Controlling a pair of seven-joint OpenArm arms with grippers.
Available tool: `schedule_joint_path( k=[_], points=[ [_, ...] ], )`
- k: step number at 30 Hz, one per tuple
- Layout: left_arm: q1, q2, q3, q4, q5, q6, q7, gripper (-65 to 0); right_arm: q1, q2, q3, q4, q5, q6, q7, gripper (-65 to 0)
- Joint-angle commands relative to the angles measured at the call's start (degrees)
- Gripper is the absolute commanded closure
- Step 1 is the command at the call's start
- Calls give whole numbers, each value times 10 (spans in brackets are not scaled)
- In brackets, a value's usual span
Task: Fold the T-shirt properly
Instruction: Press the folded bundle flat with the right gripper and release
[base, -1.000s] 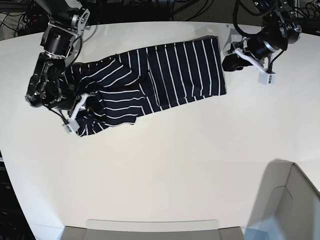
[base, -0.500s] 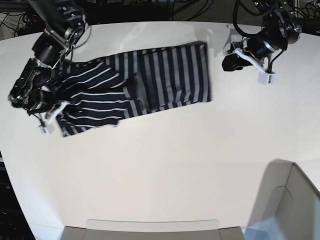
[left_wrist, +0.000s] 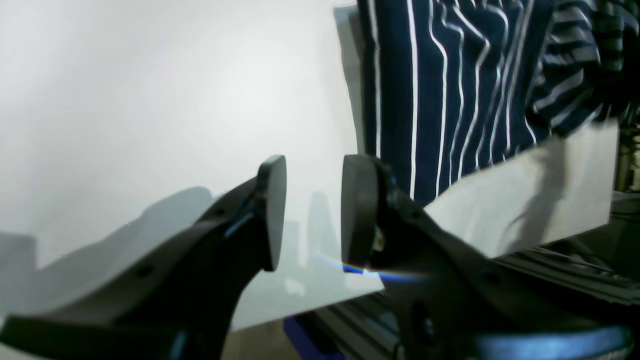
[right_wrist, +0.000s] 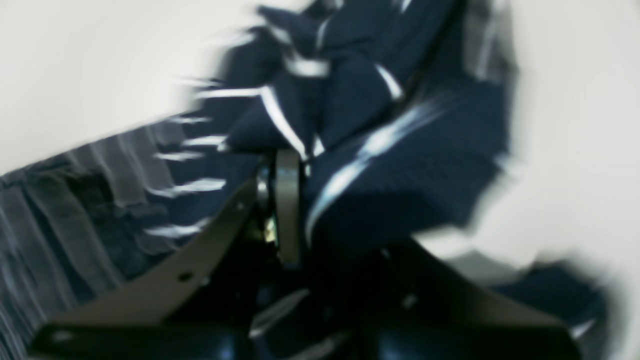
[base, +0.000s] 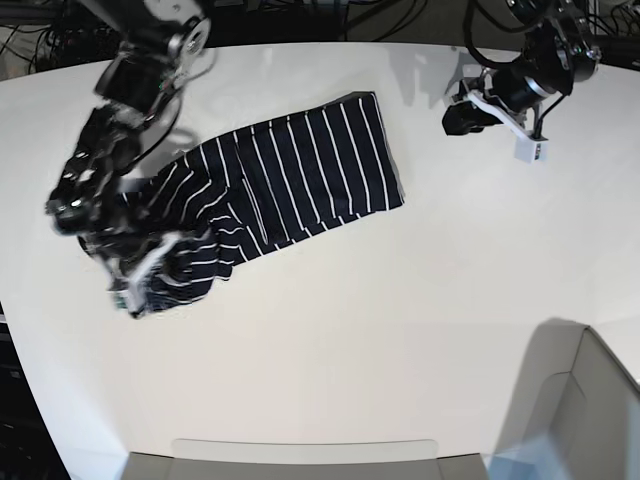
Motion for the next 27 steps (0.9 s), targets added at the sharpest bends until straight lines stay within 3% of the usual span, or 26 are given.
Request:
schedule_joint_path(
  k=[1, 9, 16, 25, 27],
  points=[
    [-1, -7, -4, 8, -9, 1, -3, -180, -6, -4, -31, 42, 13, -16, 7, 0],
    [8, -7, -47, 8, -9, 1, 1, -180, -77, -22, -251, 116, 13, -133, 11, 0],
    [16, -7, -100, -9, -9, 1, 1, -180, -126, -1, -416, 121, 13, -216, 73, 0],
    [15, -7, -82, -33, -9, 1, 1, -180, -97, 17, -539, 59, 12, -348, 70, -4],
    [15, -7, -83, -33, -9, 1, 1, -180, -97, 26, -562, 64, 13, -353, 71, -78]
  ],
)
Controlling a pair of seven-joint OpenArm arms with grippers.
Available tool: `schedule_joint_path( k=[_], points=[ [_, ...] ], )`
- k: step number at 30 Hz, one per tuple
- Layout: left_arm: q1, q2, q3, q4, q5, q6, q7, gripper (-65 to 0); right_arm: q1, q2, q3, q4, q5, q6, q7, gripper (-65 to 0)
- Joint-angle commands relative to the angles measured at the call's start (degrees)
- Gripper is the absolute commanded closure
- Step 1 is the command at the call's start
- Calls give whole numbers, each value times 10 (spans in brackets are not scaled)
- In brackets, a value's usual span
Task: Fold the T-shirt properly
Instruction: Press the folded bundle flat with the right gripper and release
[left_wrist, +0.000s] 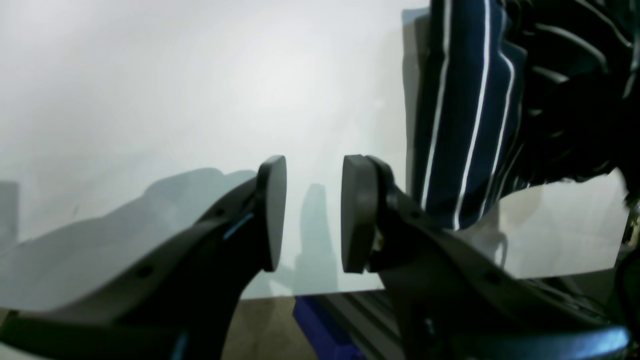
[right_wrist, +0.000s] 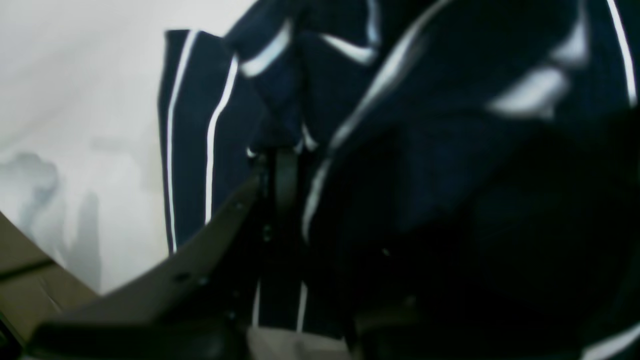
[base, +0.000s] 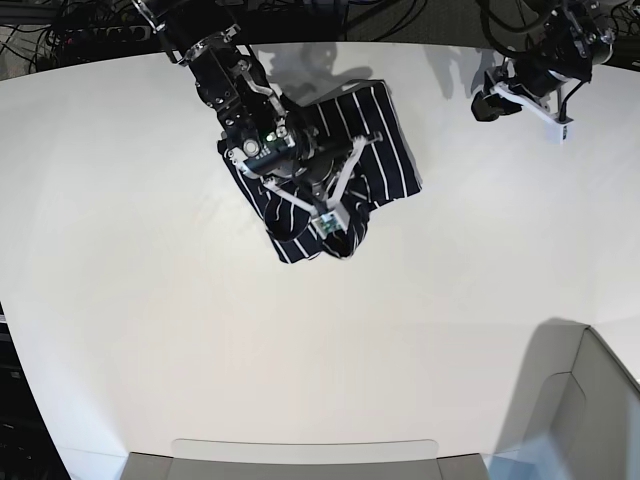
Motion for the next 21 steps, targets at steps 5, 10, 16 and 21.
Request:
schedule_joint_path(
  k=[5, 10, 16, 21],
  points=[
    [0, -5, -5, 8, -11, 2, -1, -180, 2, 20, -93, 66, 11, 0, 9, -238],
    [-1, -5, -5, 8, -11, 2, -2, -180, 11, 37, -184, 125, 11, 0, 9, -279],
    [-2, -5, -5, 8, -11, 2, -2, -180, 33, 37, -181, 149, 8, 0, 10, -279],
    [-2, -5, -5, 8, -11, 2, -5, -180, 55, 38, -137, 207, 8, 0, 10, -279]
  ],
)
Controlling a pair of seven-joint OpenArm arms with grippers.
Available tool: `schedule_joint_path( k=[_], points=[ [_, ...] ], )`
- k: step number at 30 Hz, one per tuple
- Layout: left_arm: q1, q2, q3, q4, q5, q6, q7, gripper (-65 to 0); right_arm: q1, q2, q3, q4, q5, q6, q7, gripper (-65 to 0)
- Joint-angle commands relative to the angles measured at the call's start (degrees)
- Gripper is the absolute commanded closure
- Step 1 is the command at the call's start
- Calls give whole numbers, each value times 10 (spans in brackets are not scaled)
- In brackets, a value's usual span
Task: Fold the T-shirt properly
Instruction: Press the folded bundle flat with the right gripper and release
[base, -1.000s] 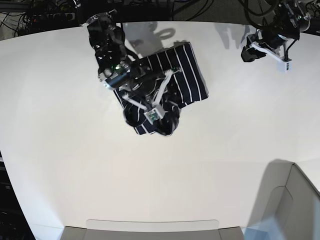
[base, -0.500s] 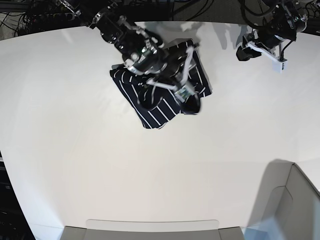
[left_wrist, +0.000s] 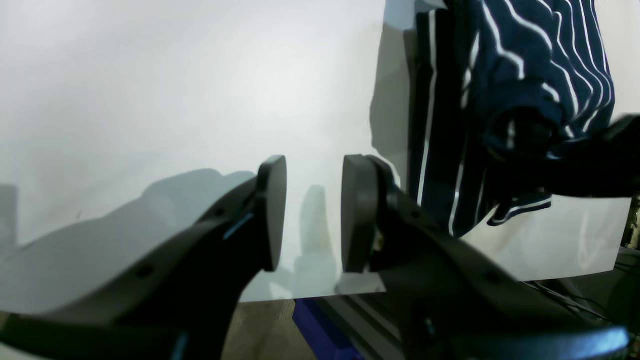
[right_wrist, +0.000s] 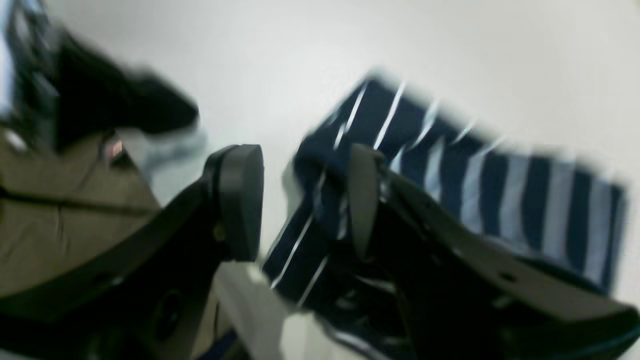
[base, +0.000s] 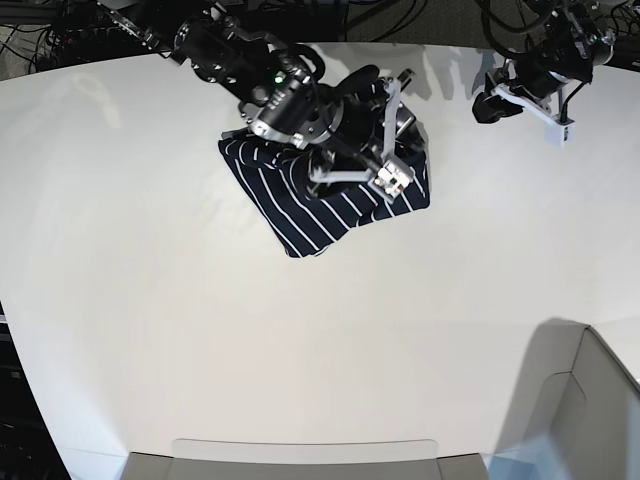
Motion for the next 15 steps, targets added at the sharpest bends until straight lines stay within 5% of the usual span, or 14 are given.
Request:
schedule_joint_path(
  k=[1, 15],
  points=[
    [-1, -5, -3, 8, -11, 1, -4, -180, 16, -3, 20, 10, -2, -1, 10, -279],
    [-1, -5, -3, 8, -11, 1, -5, -180, 38, 9, 185, -24, 35, -1, 7, -279]
  ],
)
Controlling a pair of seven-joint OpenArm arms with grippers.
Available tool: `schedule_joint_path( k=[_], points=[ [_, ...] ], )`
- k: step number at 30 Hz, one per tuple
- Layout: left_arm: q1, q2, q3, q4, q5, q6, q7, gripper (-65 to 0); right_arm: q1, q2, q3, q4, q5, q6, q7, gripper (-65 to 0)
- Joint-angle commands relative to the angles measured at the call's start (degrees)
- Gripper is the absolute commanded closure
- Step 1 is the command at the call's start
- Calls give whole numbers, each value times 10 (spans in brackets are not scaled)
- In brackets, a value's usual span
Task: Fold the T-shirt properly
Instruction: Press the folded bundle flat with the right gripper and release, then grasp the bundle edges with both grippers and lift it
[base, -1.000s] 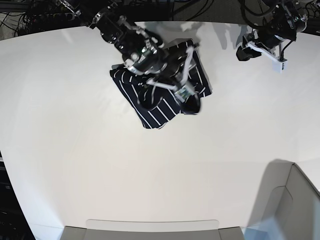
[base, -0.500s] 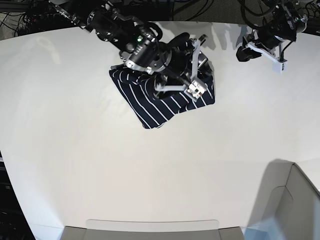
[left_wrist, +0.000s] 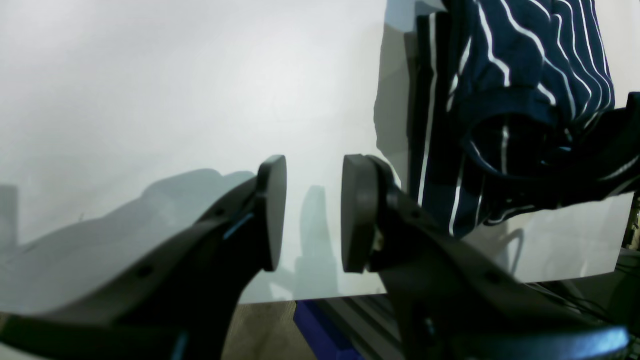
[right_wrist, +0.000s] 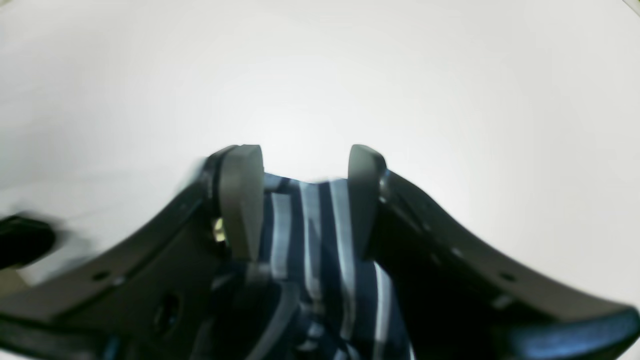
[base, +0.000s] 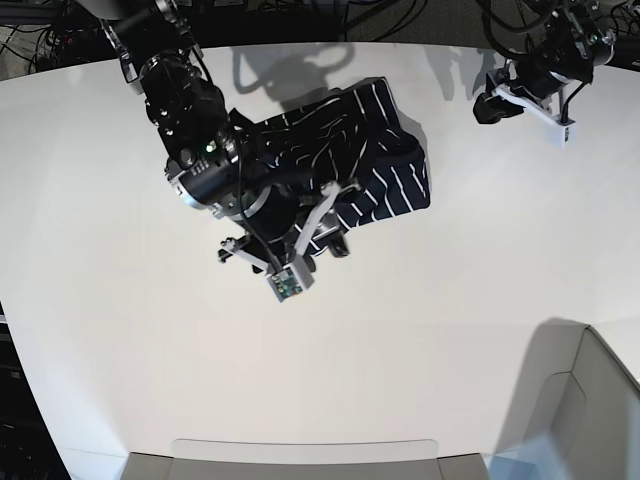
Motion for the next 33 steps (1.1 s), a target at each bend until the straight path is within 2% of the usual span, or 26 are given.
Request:
schedule_joint_path(
  k=[1, 3, 5, 7, 10, 11, 15, 18, 22, 24, 28, 31, 33],
  points=[
    [1, -5, -3, 8, -11, 1, -3, -180, 6, -3, -4, -5, 18, 5, 6, -279],
    [1, -5, -3, 8, -11, 1, -3, -180, -6, 7, -15, -29, 31, 5, 6, -279],
    [1, -5, -5, 8, -11, 1, -4, -180, -19, 13, -38, -36, 57, 24, 5, -279],
    [1, -5, -26, 8, -11, 1, -4, -180, -33, 28, -77, -33, 84, 75, -14, -279],
    [-9, -5, -65, 8, -11, 1, -3, -180, -43, 45, -143, -25, 122, 173, -58, -279],
    [-14, -5, -82, 8, -11, 1, 1, -180, -47, 47, -152, -23, 126, 186, -64, -279],
    [-16, -5, -115, 8, -11, 1, 2, -180, -58, 47, -141, 2, 123, 186, -65, -279],
    [-16, -5, -115, 8, -11, 1, 2, -180, -57, 39, -90, 25, 123, 186, -64, -279],
    [-25, -3, -109, 13, -17, -4, 2, -179, -27, 10, 30, 14, 121, 186, -64, -277],
    [-35, -4, -79, 25, -22, -4, 2, -155, -7, 0, 101, -12, 121, 186, -64, -260],
    [-56, -5, 16, 57, -50, -4, -1, 0, 42, 21, 175, -107, 121, 187, -66, -139],
    [-74, -5, 74, 58, -52, -3, 1, 0, 60, 51, 183, -163, 121, 187, -66, -26],
    [-80, -13, 128, 58, -51, -3, 2, 0, 65, 71, 183, -195, 121, 187, -66, 0]
  ],
)
